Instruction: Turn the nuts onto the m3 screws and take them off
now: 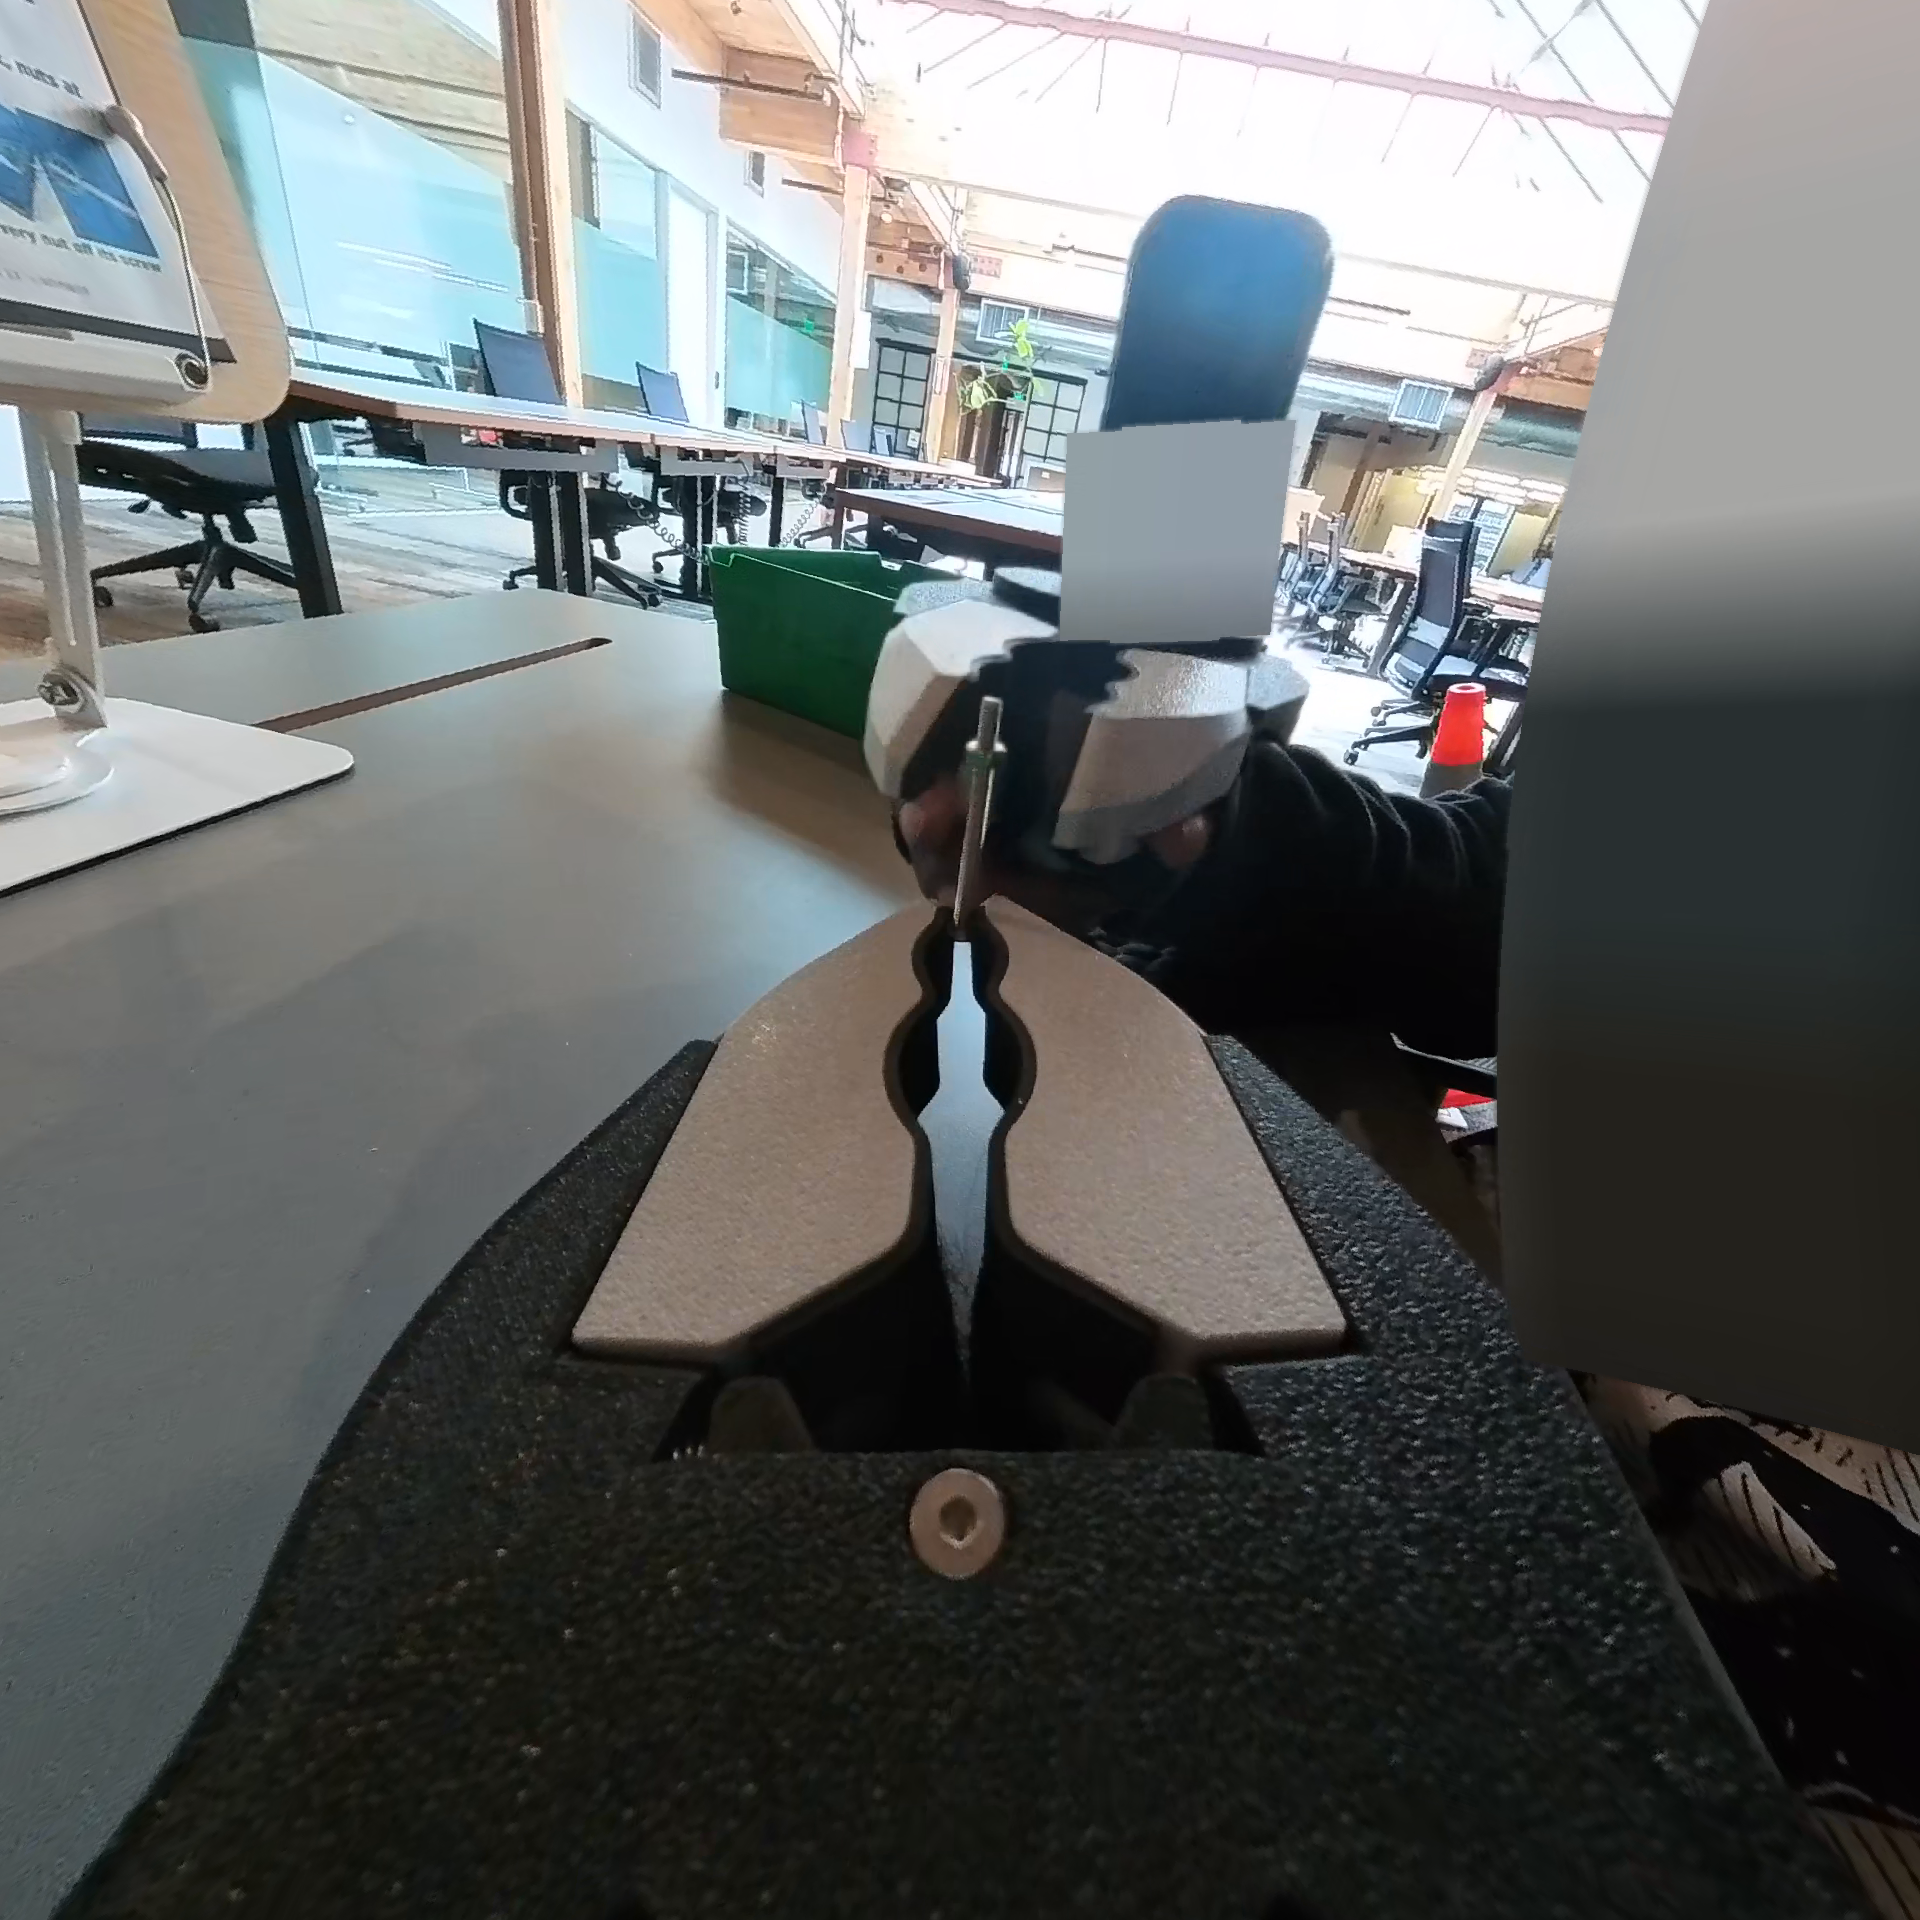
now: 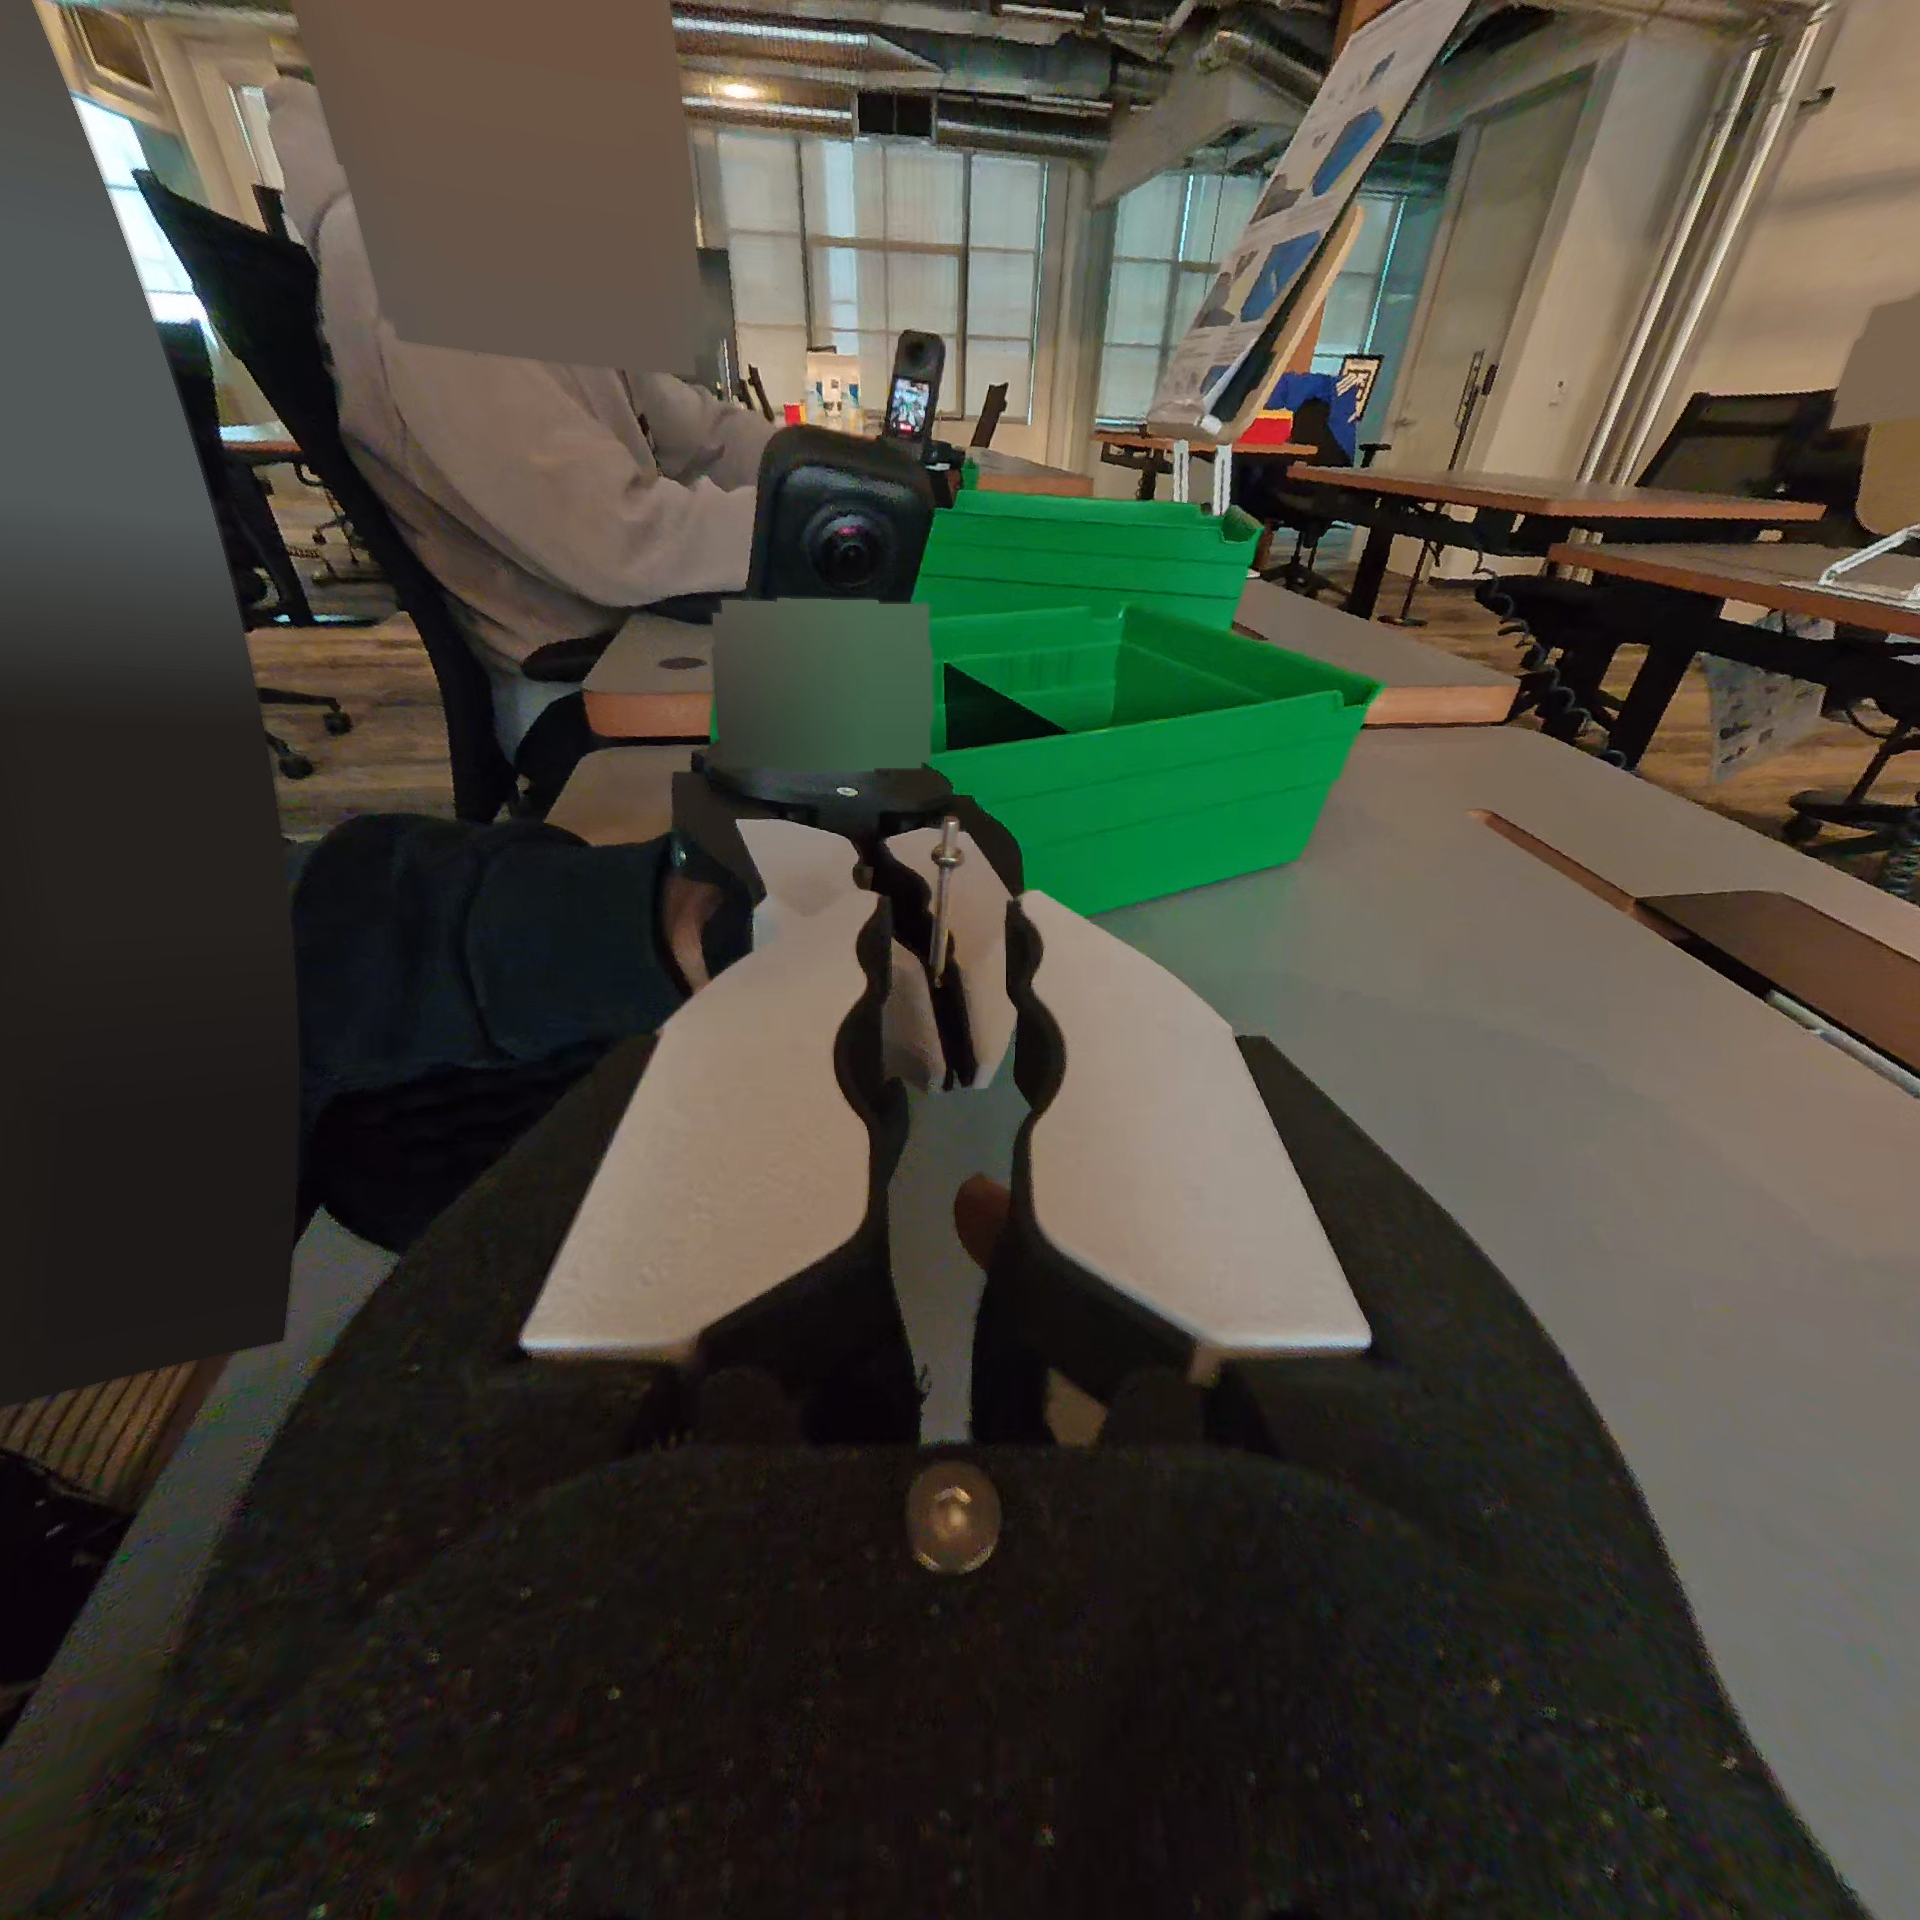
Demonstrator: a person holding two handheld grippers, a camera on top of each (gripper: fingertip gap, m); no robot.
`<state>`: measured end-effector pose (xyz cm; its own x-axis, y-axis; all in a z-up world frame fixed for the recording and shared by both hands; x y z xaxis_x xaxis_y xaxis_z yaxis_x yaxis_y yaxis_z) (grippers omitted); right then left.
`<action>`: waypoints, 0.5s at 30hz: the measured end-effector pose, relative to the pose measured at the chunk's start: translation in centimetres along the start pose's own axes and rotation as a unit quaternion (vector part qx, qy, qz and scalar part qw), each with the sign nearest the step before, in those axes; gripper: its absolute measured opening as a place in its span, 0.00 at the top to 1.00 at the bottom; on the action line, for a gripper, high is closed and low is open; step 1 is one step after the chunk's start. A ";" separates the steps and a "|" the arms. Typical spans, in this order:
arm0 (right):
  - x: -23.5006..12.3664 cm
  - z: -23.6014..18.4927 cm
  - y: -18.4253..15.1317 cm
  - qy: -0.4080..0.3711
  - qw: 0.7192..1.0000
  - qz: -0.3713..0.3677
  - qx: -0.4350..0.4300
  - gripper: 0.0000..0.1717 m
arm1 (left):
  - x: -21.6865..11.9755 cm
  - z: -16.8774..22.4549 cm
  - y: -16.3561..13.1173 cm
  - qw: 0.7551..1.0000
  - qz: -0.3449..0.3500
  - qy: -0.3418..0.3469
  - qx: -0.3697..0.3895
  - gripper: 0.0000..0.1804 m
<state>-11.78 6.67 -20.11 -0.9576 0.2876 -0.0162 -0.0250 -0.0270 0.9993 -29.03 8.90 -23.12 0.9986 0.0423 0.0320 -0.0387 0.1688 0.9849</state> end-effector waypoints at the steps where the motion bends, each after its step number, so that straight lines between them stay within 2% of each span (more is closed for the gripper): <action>1: 0.2 -0.1 -0.1 0.001 1.000 -0.003 -0.004 0.89 | 0.0 0.0 0.0 1.000 0.000 0.000 0.000 0.99; 15: 1.2 -0.6 -0.4 -0.015 1.000 -0.016 -0.021 0.99 | 0.2 0.0 0.0 1.000 -0.008 -0.001 0.004 0.99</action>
<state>-13.06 6.46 -20.49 -0.9470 0.3176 -0.0473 -0.0688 -0.0570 0.9960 -28.86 8.86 -23.14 0.9991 0.0384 0.0174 -0.0234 0.1612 0.9866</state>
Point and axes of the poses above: each gripper's, where its closed fingertips meet, x out along the fingers, y out of its top, z = x × y across the jaws, the point moved 10 cm from there along -x, back along the fingers
